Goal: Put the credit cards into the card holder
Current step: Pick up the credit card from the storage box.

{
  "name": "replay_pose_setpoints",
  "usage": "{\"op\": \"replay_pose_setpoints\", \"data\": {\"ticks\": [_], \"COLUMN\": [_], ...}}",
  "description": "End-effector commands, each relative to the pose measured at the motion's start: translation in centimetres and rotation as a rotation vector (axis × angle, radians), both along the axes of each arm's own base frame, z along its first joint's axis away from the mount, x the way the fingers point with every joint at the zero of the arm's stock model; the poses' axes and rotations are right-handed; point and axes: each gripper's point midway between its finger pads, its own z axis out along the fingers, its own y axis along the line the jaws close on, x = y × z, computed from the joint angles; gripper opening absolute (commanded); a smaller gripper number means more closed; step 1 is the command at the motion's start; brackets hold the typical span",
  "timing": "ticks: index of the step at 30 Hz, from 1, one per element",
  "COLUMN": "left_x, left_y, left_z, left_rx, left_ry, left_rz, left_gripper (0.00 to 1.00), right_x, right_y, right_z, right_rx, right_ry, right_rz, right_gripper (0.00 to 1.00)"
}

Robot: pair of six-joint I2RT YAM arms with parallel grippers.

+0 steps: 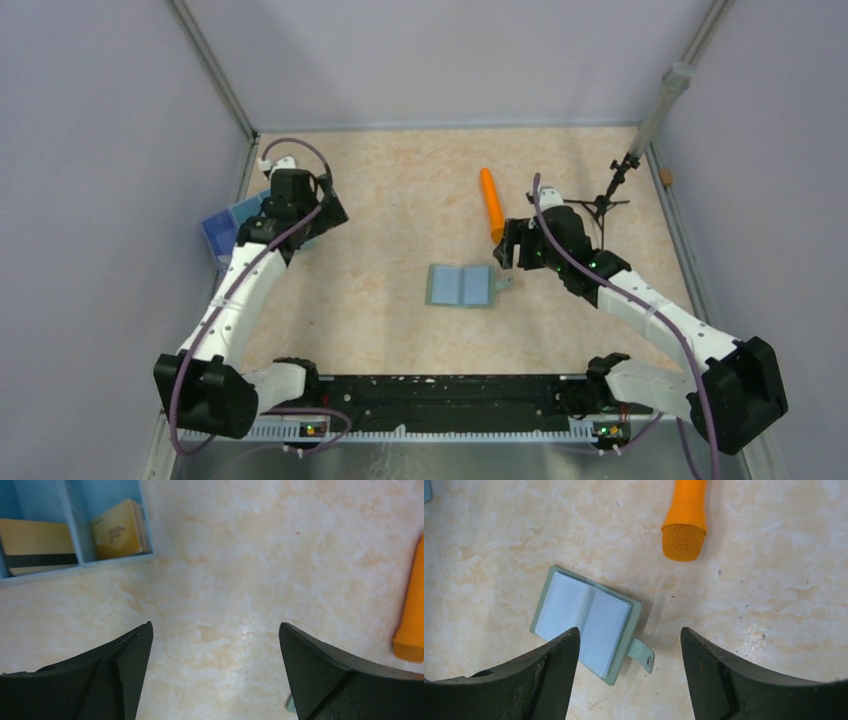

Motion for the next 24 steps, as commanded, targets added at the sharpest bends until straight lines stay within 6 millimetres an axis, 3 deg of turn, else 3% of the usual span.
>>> {"op": "replay_pose_setpoints", "data": {"ticks": [1, 7, 15, 24], "left_x": [1.5, 6.0, 8.5, 10.7], "left_y": [4.7, 6.6, 11.2, 11.1], "left_z": [1.0, 0.8, -3.8, -8.2], "left_rx": [0.053, 0.079, 0.133, 0.080], "left_ry": [0.037, 0.032, 0.152, 0.231], "left_rz": [0.077, 0.119, 0.226, 0.153], "left_gripper": [0.99, 0.88, 0.82, 0.71], "right_x": [1.1, 0.4, -0.5, -0.7], "right_y": [1.0, 2.2, 2.5, 2.6], "right_z": [3.1, 2.9, 2.3, 2.1], "right_rx": [0.060, 0.109, 0.134, 0.143], "right_ry": [-0.107, -0.107, -0.093, -0.082], "right_rz": [0.042, 0.109, 0.135, 0.136], "right_gripper": [0.72, 0.70, 0.70, 0.69]}}
